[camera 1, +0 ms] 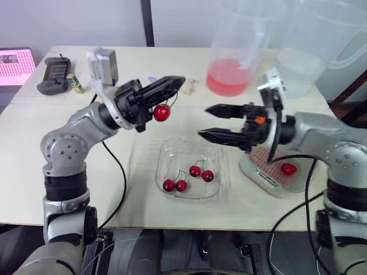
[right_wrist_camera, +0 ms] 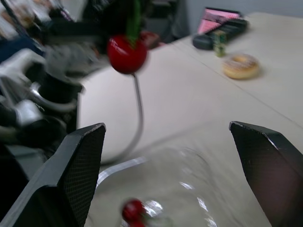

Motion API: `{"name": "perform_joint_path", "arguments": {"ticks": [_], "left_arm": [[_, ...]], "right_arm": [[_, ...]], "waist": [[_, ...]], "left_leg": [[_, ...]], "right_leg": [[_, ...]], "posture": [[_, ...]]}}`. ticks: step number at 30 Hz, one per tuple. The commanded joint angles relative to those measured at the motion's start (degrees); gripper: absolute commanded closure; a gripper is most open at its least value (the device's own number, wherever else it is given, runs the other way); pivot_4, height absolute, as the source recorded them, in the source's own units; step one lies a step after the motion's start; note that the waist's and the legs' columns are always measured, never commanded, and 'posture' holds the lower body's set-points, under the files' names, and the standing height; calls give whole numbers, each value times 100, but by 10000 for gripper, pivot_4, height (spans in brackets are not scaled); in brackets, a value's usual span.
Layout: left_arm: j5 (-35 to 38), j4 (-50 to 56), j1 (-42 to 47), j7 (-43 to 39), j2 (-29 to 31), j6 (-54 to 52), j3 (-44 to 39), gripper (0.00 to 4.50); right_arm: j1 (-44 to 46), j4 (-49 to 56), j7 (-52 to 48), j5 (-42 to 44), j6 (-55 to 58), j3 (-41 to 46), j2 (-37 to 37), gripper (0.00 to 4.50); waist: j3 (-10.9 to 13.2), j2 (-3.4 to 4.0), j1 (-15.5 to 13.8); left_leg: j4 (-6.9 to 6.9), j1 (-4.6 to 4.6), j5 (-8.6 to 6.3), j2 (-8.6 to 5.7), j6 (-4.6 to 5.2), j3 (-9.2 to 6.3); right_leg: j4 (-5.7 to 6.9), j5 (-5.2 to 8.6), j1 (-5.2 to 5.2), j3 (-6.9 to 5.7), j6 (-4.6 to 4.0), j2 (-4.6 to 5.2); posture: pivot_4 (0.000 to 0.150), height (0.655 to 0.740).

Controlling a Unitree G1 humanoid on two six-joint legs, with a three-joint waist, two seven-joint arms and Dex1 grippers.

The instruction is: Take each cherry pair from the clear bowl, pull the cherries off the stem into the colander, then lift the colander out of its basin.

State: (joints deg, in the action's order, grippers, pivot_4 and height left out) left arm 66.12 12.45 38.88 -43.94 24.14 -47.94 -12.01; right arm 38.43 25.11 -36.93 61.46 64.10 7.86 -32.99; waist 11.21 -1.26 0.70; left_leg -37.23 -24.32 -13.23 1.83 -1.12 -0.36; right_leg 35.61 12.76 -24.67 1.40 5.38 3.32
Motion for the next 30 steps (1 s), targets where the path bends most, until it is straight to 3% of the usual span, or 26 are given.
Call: {"name": "perform_joint_path", "arguments": {"ticks": [1,9,12,15,26,30], "left_arm": [[116,218,93,24,-27,107,-48,45000],[77,269,60,-25,-13,113,15,45000],[88,251,84,-42,17,116,-13,45000],[87,249,79,-74,37,122,-20,45000],[78,264,179,-22,15,139,21,45000],[57,268,182,-6,7,146,42,45000]], "right_arm": [[215,25,633,388,-10,-2,513,389],[413,-451,1471,486,-142,-236,1575,389],[389,-466,1601,608,-160,-246,1760,9239],[376,-470,1672,706,-154,-247,1829,23152],[362,-450,1677,776,-138,-337,1811,23152],[358,-422,1666,798,-135,-340,1767,35234]], "waist": [[-1,-2,4],[-1,-1,17],[-1,0,20],[-1,0,20],[-1,0,25],[-1,0,27]], "left_leg": [[-1,1,0,1,0,-2],[-5,10,1,1,0,-1],[-4,11,1,1,0,-2],[-4,12,1,2,0,-2],[-4,14,1,2,0,-2],[-4,14,1,2,0,-2]], "right_leg": [[1,1,1,-1,-3,-1],[22,1,1,1,-3,-2],[24,1,1,0,-3,-3],[26,1,1,0,-3,-3],[27,5,1,1,-9,-4],[27,5,1,0,-10,-4]], "posture": [[1500,7383],[1500,7383],[1500,7383],[1500,7383],[1500,7383],[1500,7383]]}}
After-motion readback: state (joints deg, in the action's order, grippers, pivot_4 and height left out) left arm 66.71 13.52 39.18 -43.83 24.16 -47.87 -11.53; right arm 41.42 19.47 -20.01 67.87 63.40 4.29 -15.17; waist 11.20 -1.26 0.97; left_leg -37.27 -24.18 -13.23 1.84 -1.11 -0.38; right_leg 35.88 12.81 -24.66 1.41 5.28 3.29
